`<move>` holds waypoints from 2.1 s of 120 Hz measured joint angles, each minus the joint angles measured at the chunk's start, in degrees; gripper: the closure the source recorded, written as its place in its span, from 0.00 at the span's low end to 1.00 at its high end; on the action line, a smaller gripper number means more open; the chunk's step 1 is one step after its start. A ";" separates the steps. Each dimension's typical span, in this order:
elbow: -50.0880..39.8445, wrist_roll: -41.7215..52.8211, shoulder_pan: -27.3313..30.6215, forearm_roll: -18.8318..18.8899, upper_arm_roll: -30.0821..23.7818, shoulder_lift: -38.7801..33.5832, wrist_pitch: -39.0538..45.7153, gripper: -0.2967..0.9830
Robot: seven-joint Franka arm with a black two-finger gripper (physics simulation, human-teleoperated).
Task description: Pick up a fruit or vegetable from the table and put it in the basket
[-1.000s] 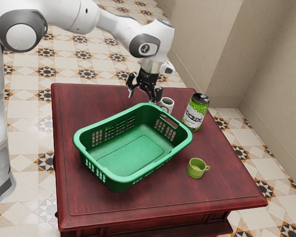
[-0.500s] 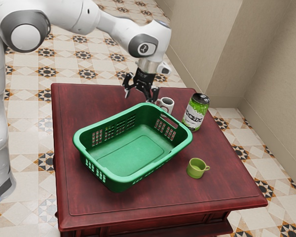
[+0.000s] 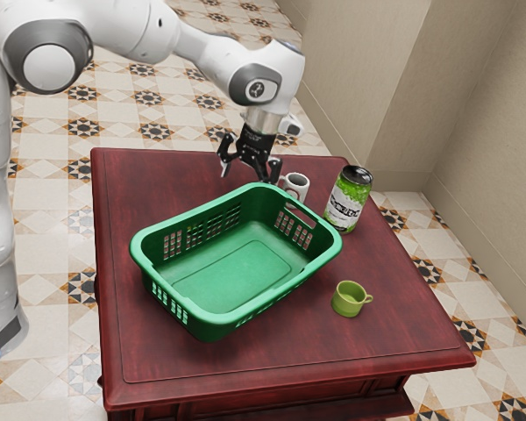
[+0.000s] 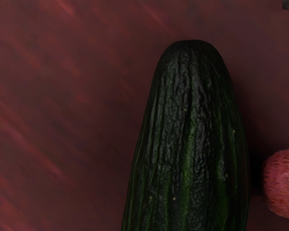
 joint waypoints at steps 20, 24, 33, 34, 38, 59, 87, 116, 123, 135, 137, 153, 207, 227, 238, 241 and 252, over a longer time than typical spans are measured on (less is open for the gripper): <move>0.00 0.01 0.01 -0.02 0.00 0.25 -0.02 0.23; 0.00 0.01 0.02 -0.03 0.00 0.27 -0.02 0.23; 0.00 0.01 0.04 -0.12 0.00 0.40 -0.02 0.23; 0.00 0.01 0.04 -0.14 0.00 0.41 -0.02 0.23; 0.00 0.01 0.04 -0.23 0.00 0.43 -0.02 0.23; -0.07 0.02 0.01 -0.46 0.05 0.54 -0.02 0.23; -0.09 0.02 0.04 -0.57 0.06 0.79 -0.03 0.23; -0.15 0.01 0.03 -0.80 0.09 1.12 -0.03 0.23; -0.14 0.01 0.03 -0.87 0.09 1.20 -0.03 0.23; -0.17 0.01 0.03 -0.97 0.09 1.23 -0.03 0.23; -0.17 0.01 0.03 -1.00 0.09 1.26 -0.03 0.23; -0.18 0.01 0.03 -1.11 0.09 1.39 -0.03 0.23; -0.34 0.00 0.03 -1.83 0.09 1.80 -0.02 0.23; -0.54 -0.05 0.03 -2.08 0.09 1.80 -0.01 0.31; -0.70 -0.11 -0.04 -2.39 0.34 1.77 0.00 0.42; -0.80 -0.13 0.01 -2.47 0.38 1.77 0.01 0.45; -1.04 -0.22 0.10 -2.76 0.45 1.77 0.01 0.54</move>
